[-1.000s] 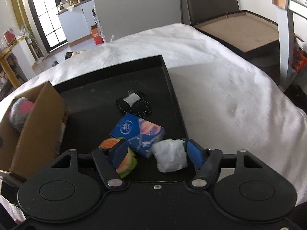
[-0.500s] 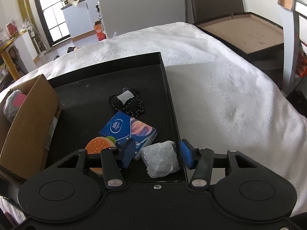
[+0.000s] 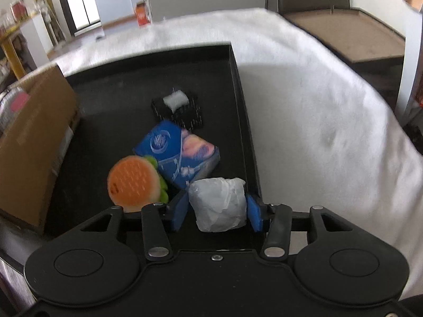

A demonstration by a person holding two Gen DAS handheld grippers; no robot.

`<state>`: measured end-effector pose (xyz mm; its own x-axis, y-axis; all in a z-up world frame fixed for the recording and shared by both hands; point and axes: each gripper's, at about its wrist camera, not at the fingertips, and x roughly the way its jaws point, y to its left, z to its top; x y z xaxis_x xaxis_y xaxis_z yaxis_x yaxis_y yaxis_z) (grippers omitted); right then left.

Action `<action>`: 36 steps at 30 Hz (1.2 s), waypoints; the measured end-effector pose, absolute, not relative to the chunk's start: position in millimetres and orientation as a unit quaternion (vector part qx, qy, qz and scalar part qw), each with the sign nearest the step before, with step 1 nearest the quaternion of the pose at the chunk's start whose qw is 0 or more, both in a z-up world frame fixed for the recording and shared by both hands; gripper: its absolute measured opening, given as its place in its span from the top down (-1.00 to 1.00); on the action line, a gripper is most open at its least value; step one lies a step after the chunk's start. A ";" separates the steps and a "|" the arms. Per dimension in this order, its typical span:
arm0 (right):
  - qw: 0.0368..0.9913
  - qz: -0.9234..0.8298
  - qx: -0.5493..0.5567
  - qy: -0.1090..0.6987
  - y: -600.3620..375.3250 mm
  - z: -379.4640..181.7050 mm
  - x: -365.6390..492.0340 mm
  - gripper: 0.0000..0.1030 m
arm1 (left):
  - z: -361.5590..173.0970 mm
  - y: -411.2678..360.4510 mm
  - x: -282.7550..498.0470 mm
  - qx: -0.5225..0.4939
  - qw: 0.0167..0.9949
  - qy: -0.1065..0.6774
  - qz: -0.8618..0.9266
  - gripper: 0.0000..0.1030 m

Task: Organize soft objects
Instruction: 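Move the right tool back over the tray and grasp the white tissue bundle, then lift the white tissue bundle over the box and open the right tool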

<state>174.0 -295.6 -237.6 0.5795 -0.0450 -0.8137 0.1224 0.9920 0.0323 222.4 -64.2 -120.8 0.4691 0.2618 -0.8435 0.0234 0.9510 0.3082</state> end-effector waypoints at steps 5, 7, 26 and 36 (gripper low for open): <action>0.893 -0.041 0.045 0.446 -293.9 -229.2 170.8 0.13 | -117.9 -54.8 219.7 0.132 0.848 0.508 0.076 -0.36; 0.893 -0.041 0.048 0.445 -294.1 -225.2 168.9 0.14 | -116.5 -50.5 218.9 0.125 0.850 0.506 0.077 -0.36; 0.918 -0.038 0.020 0.394 -256.9 -174.0 170.7 0.13 | -114.0 -5.4 212.0 0.074 0.863 0.495 0.067 -0.36; 0.934 -0.022 0.002 0.356 -230.6 -155.3 173.0 0.13 | -121.5 12.1 216.2 0.040 0.867 0.494 0.045 -0.36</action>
<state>173.0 -230.6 -155.3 0.7456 -0.0392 -0.6653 0.0419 0.9991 -0.0119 216.2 12.1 -121.5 0.5069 0.1175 -0.8539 -0.0381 0.9927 0.1140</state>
